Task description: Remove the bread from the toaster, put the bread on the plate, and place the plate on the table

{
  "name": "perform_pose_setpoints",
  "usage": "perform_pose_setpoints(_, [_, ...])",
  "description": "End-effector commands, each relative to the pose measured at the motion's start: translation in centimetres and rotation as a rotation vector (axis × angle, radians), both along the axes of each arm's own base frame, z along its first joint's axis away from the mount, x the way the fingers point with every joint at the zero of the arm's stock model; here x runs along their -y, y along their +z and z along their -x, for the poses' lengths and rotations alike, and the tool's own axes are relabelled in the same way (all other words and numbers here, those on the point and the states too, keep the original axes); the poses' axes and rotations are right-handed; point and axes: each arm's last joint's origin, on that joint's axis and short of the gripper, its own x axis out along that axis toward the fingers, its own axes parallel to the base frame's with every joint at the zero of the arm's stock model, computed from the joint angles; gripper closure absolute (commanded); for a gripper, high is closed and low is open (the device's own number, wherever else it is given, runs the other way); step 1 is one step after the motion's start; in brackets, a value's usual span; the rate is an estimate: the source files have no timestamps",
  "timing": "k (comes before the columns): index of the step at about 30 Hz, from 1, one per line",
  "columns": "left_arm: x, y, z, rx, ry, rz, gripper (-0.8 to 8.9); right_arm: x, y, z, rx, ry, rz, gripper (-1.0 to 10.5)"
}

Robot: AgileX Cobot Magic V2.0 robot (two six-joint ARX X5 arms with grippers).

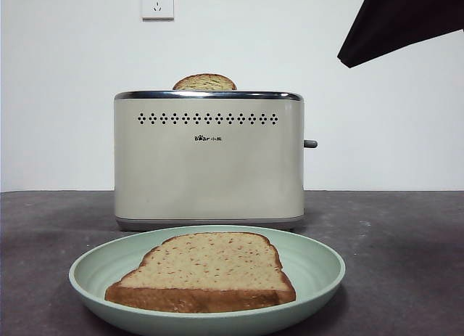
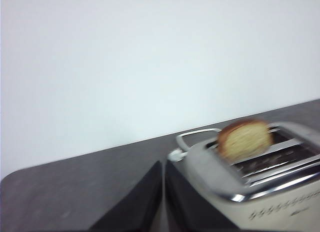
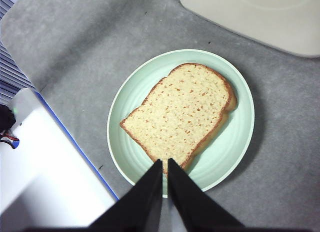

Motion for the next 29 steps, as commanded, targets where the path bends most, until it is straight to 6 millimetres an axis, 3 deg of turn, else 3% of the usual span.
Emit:
perform_pose_setpoints(1, [-0.4,-2.0,0.8,0.009,0.039,-0.005,8.06,-0.2,0.4,-0.1,0.022,0.011,-0.005,9.4])
perform_pose_setpoints(7, [-0.9,-7.4,1.8,-0.03,0.088,0.012,8.06,-0.2,0.4,-0.1,0.022,0.012,-0.005,9.4])
perform_pose_setpoints(16, [-1.0,-14.1,1.7,-0.097,0.107,0.042,8.06,-0.2,0.4,-0.1,0.022,0.011,-0.005,9.4])
perform_pose_setpoints(29, [-1.3,-19.1,1.5,-0.158,0.181,0.041,8.06,-0.2,0.4,-0.1,0.022,0.012,-0.005,9.4])
